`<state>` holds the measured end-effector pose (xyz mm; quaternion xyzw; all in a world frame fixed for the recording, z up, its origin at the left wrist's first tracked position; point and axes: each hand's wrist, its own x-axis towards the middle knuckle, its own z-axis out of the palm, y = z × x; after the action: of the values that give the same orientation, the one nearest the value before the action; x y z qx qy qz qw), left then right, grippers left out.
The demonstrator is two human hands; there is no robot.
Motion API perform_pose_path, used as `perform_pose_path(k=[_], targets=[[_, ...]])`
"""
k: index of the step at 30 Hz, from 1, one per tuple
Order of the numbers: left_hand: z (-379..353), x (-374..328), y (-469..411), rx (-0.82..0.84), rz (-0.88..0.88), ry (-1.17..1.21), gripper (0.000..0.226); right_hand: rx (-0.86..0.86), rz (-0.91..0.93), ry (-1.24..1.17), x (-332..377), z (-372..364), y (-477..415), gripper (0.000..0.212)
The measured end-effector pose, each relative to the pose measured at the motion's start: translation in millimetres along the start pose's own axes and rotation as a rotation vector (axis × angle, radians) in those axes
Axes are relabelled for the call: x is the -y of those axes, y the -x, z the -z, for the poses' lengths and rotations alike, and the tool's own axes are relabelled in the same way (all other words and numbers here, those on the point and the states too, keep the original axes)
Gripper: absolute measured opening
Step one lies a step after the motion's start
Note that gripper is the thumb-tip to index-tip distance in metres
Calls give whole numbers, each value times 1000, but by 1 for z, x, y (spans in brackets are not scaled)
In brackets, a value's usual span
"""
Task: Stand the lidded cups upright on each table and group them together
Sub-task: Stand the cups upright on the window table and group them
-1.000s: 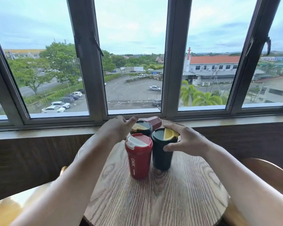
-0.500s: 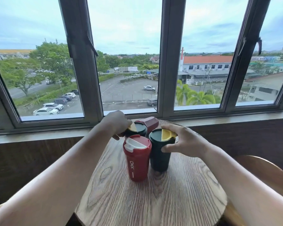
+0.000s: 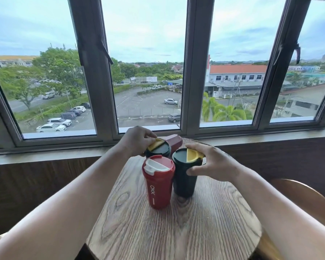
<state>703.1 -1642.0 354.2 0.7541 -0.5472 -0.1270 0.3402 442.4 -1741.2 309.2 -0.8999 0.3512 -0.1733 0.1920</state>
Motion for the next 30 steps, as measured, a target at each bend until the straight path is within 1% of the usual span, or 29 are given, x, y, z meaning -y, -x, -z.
perform_pose_path(k=[5, 9, 12, 13, 16, 18, 19, 21, 22, 23, 25, 28, 30], targets=[[-3, -2, -2, 42, -23, 5, 23, 15, -15, 3, 4, 3, 3, 101], [-6, 3, -3, 54, 3, 36, 29, 87, 9, -139, 7, 7, 7, 95], [-8, 5, 1, 43, 16, 69, 34, 93, 18, -179, 3, 10, 3, 100], [-8, 6, 4, 38, 21, 80, 36, 105, 19, -206, 1, 12, 0, 99], [-6, 7, 15, 33, 29, 49, 39, 166, 56, -403, 6, 32, -12, 77], [-2, 8, 25, -39, 24, -50, 41, 155, 106, -437, 9, 48, -32, 77], [1, 7, 35, -92, 26, -70, 40, 153, 131, -417, 7, 54, -46, 78], [4, 8, 62, -156, 45, -6, 35, 177, 168, -351, 3, 61, -81, 66], [4, 8, 78, -149, 51, 61, 37, 204, 189, -307, 1, 62, -100, 61], [2, 6, 92, -130, 56, 104, 43, 240, 212, -251, 0, 61, -120, 60], [-8, 5, 114, -130, 98, 148, 51, 333, 252, -109, -1, 53, -156, 68], [-23, -4, 129, -204, 140, 189, 50, 508, 280, 43, 7, 28, -204, 84], [-31, -8, 133, -246, 164, 218, 52, 606, 315, 187, 14, 11, -228, 94]])
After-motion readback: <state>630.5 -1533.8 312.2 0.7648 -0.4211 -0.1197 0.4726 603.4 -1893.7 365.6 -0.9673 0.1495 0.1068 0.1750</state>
